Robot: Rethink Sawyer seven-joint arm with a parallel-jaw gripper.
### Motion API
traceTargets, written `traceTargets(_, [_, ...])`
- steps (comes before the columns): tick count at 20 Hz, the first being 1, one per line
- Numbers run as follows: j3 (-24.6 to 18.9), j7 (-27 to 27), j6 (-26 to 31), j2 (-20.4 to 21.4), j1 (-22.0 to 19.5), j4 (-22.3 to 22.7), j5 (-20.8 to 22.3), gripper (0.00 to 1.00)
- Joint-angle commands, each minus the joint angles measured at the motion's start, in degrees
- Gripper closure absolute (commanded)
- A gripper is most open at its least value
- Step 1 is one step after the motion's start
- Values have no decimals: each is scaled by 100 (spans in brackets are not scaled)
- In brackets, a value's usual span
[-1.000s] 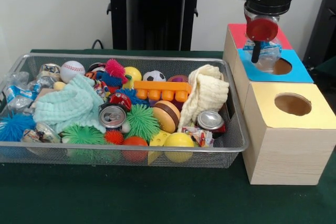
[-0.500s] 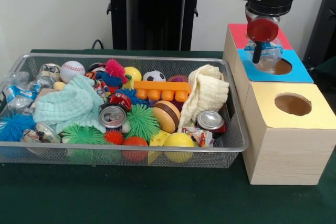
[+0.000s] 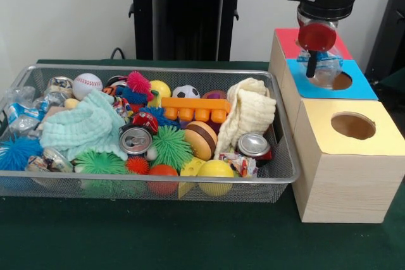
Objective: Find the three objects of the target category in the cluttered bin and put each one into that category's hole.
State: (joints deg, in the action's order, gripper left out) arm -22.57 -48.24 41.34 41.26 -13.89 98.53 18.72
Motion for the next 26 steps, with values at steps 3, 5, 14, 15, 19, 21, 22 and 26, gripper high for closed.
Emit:
traceTargets(3, [327, -1783, -383, -318, 187, 334, -391, 100])
traceTargets(5, [419, -1954, -375, -336, 262, 312, -543, 0])
traceTargets(14, [511, -2013, 89, 50, 375, 449, -1077, 0])
traceTargets(15, [549, -1986, 153, 75, 375, 432, -1098, 0])
traceTargets(19, [625, -1678, 381, 255, 244, 448, -1138, 0])
traceTargets(21, [646, -1337, 485, 405, 70, 521, -1033, 0])
traceTargets(22, [688, -1202, 559, 415, 5, 474, -949, 0])
traceTargets(26, [455, -376, 557, 561, -565, 574, -759, 0])
